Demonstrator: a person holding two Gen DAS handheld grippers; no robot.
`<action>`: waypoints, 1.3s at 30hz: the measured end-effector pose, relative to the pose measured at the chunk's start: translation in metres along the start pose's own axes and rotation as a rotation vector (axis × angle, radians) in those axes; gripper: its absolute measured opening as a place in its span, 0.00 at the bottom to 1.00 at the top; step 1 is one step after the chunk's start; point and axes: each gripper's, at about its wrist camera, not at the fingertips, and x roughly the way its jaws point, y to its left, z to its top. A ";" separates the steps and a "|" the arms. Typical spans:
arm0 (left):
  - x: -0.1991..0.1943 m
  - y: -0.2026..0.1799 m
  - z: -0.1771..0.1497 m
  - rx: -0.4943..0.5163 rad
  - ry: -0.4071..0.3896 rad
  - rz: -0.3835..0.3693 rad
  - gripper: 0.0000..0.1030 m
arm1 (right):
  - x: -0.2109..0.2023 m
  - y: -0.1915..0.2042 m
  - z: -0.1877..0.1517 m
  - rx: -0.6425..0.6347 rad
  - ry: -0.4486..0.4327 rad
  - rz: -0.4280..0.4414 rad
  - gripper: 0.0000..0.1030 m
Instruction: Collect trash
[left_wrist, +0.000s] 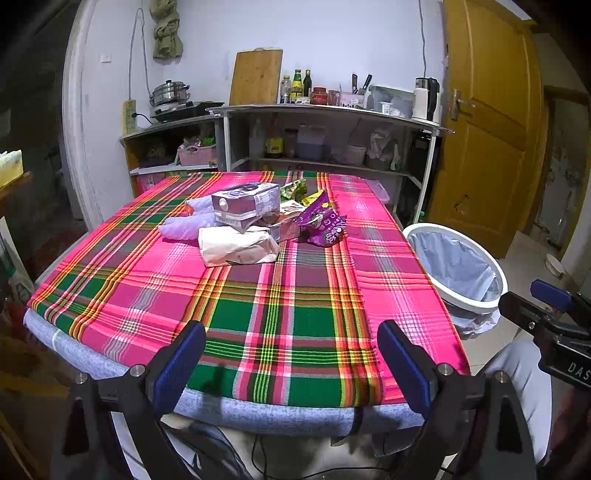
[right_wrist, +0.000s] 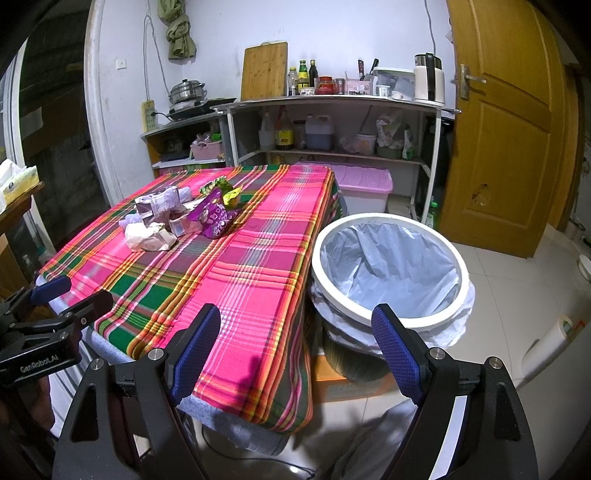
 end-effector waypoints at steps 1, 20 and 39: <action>0.002 0.002 0.001 -0.001 0.002 0.003 0.91 | 0.008 0.002 -0.004 -0.001 0.002 0.001 0.82; 0.060 0.071 0.043 -0.098 0.035 0.034 0.80 | 0.080 0.033 0.049 -0.067 0.057 0.164 0.82; 0.097 0.099 0.103 -0.036 0.006 -0.093 0.80 | 0.191 0.082 0.107 -0.258 0.152 0.267 0.82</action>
